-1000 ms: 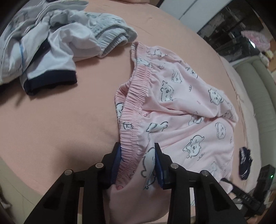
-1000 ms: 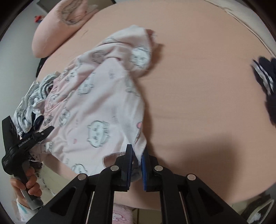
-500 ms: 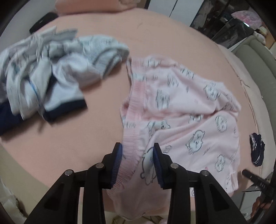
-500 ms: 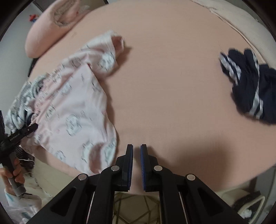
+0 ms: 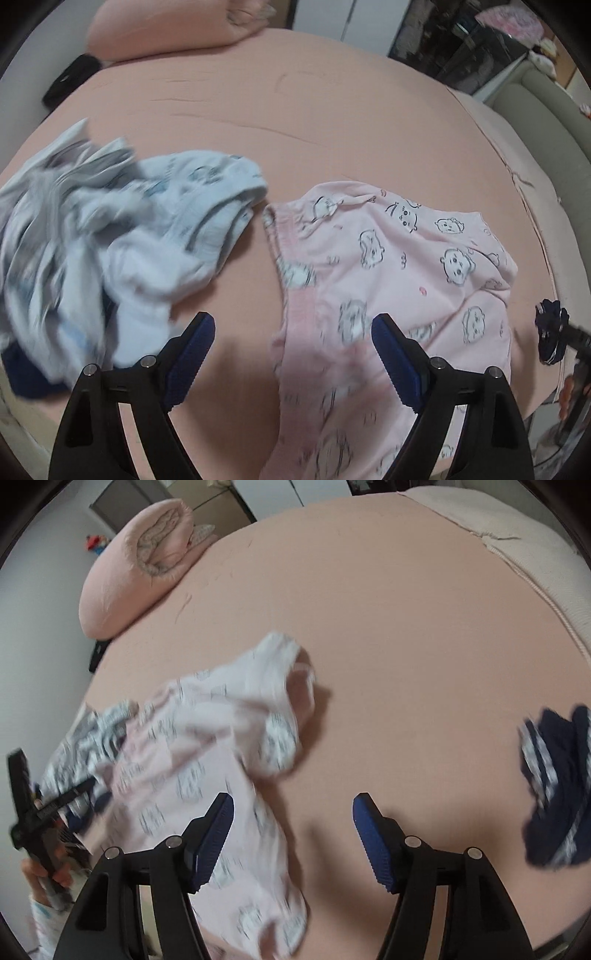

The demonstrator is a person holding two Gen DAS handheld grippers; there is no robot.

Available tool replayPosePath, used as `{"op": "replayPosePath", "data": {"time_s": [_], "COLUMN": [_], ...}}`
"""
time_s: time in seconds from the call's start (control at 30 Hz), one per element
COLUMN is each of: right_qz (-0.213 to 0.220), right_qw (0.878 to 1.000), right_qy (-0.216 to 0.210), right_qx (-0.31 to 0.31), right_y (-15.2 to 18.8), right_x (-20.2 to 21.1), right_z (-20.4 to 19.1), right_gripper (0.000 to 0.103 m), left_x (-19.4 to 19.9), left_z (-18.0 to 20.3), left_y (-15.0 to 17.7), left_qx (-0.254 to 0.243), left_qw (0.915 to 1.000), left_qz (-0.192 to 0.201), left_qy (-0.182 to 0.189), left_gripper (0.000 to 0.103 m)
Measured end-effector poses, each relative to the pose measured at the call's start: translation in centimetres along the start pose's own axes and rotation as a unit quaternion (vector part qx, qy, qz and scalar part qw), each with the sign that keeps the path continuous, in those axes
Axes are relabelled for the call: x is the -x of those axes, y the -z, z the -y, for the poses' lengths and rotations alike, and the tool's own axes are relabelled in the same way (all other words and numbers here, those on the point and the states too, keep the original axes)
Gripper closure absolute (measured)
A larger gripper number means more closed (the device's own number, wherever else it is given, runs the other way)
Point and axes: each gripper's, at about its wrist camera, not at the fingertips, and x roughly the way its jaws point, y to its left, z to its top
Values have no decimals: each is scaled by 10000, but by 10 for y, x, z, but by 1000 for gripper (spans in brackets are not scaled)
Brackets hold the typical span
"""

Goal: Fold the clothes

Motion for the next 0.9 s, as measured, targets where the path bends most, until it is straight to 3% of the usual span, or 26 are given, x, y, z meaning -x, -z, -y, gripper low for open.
{"op": "replayPosePath", "data": {"time_s": [0.13, 0.3, 0.5, 0.63, 0.9], "right_qz": [-1, -51, -378, -642, -1066], "right_qw": [9998, 9999, 9979, 9967, 9941], "right_qy": [-173, 50, 202, 72, -14], "right_qx": [-61, 129, 479, 488, 201], "right_y": [-24, -62, -89, -103, -117], "right_x": [4, -19, -48, -71, -115], "right_z": [1, -11, -29, -36, -29], "right_gripper": [36, 36, 36, 36, 36], "left_x": [-17, -37, -67, -83, -107], "left_z": [-2, 3, 2, -2, -8], "left_y": [-25, -50, -70, -83, -93], "left_qx": [107, 31, 277, 388, 770], "left_qw": [9993, 9985, 9918, 9911, 9843], "left_qz": [-221, -436, -1042, -1205, -1497], "left_qy": [290, 326, 686, 412, 536], "left_gripper": [16, 16, 16, 16, 16]}}
